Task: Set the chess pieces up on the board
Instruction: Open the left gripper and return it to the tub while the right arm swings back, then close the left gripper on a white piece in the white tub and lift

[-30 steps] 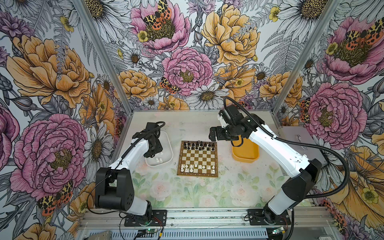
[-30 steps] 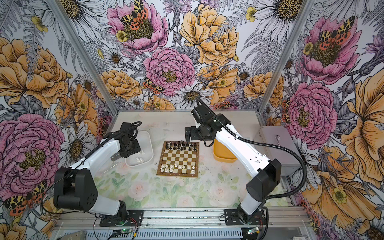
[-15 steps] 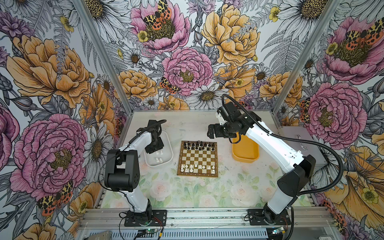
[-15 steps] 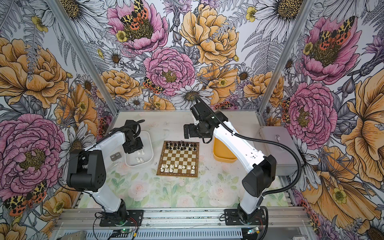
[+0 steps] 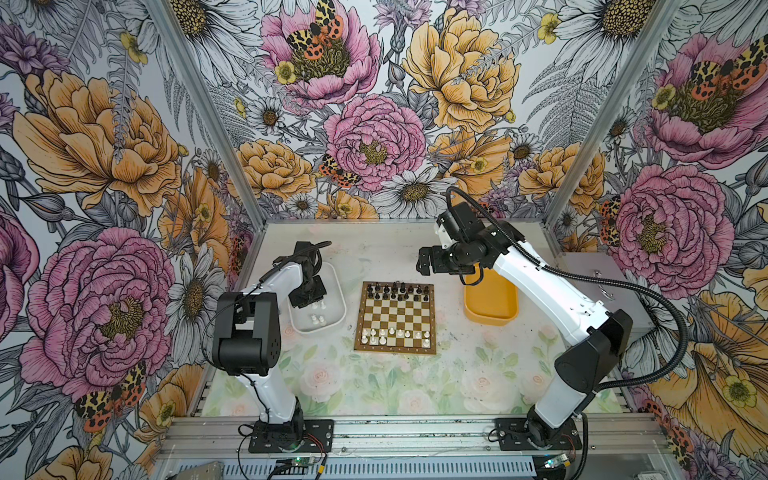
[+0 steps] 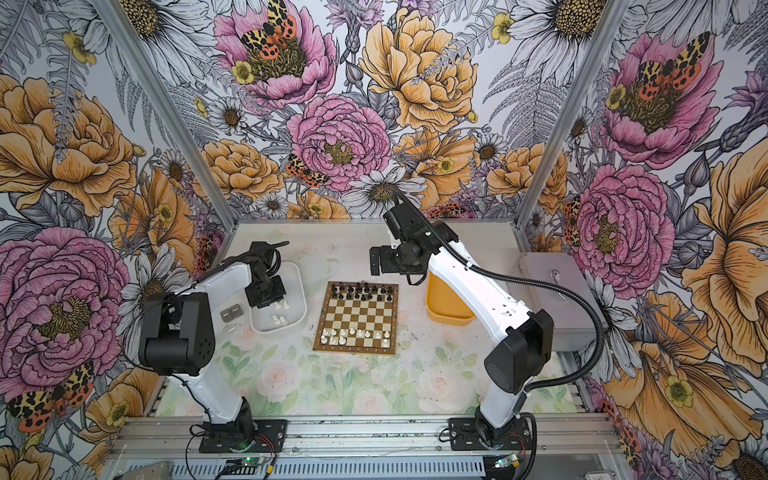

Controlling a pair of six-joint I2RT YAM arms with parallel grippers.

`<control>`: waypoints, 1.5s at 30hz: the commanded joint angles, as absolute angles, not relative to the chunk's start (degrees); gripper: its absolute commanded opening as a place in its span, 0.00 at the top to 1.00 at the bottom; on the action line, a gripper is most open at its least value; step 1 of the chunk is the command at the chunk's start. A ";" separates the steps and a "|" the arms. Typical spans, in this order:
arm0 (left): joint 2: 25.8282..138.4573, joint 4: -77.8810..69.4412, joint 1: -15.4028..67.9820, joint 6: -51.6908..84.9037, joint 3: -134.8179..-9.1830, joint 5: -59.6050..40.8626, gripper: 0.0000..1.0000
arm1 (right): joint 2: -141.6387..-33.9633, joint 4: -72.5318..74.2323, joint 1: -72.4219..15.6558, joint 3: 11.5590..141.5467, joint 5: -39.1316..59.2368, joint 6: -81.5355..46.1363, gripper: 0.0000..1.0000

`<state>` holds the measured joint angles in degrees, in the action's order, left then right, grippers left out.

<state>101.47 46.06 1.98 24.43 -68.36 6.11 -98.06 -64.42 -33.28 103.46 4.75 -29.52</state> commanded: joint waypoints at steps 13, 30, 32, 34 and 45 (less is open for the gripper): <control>103.22 44.22 0.45 21.30 -69.31 3.51 0.78 | -96.60 -64.07 -33.15 103.72 2.15 -31.63 0.00; 102.29 44.32 0.44 20.41 -68.72 3.34 0.89 | -94.18 -64.15 -33.49 101.50 0.68 -32.43 0.00; 102.35 44.33 0.44 20.39 -68.61 3.18 0.91 | -93.91 -64.16 -33.49 101.36 0.53 -32.35 0.00; 102.08 44.43 0.45 20.55 -68.53 3.00 0.92 | -93.55 -64.16 -33.49 101.24 0.49 -32.34 0.00; 95.31 50.04 1.85 20.35 -72.79 4.29 0.95 | -91.33 -64.46 -33.49 100.01 0.88 -31.69 0.01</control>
<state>99.63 48.51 1.10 20.78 -69.82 4.38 -93.54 -64.45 -33.30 100.27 1.69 -32.08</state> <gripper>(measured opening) 0.116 0.995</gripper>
